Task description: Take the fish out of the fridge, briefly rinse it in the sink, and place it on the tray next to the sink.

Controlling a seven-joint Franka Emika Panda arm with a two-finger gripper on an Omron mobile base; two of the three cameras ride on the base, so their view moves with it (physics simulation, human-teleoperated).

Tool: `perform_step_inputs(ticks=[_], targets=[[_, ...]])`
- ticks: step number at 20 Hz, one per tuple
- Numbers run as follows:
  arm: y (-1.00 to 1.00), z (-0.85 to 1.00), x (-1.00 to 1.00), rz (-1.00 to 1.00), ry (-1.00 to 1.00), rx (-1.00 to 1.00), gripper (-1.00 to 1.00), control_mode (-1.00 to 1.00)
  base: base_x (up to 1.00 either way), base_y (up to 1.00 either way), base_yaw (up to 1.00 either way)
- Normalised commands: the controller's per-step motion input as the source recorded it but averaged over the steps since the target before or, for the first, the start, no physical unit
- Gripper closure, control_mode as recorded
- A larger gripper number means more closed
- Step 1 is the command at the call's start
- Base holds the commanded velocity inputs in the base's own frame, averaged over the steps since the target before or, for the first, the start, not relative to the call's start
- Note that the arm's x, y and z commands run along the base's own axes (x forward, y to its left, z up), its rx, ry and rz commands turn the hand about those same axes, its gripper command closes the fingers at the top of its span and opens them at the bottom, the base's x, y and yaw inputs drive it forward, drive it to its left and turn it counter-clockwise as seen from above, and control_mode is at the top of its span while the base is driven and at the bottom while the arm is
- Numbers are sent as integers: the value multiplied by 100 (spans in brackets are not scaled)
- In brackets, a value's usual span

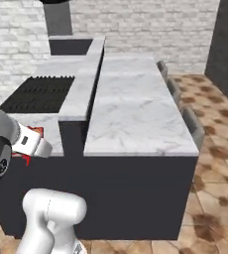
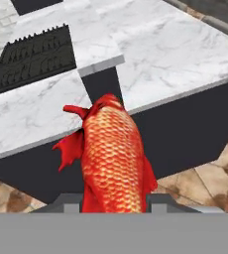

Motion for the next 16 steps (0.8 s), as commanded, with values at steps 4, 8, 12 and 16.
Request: perform_step_inputs(ticks=[4,8,12,16], targets=[[0,0,0,0,0,0,100,100,-29,0,92],[0,0,0,0,0,0,100,100,-14,0,97],[0,0,0,0,0,0,100,100,1,0,97],[0,0,0,0,0,0,100,100,38,-19,76]])
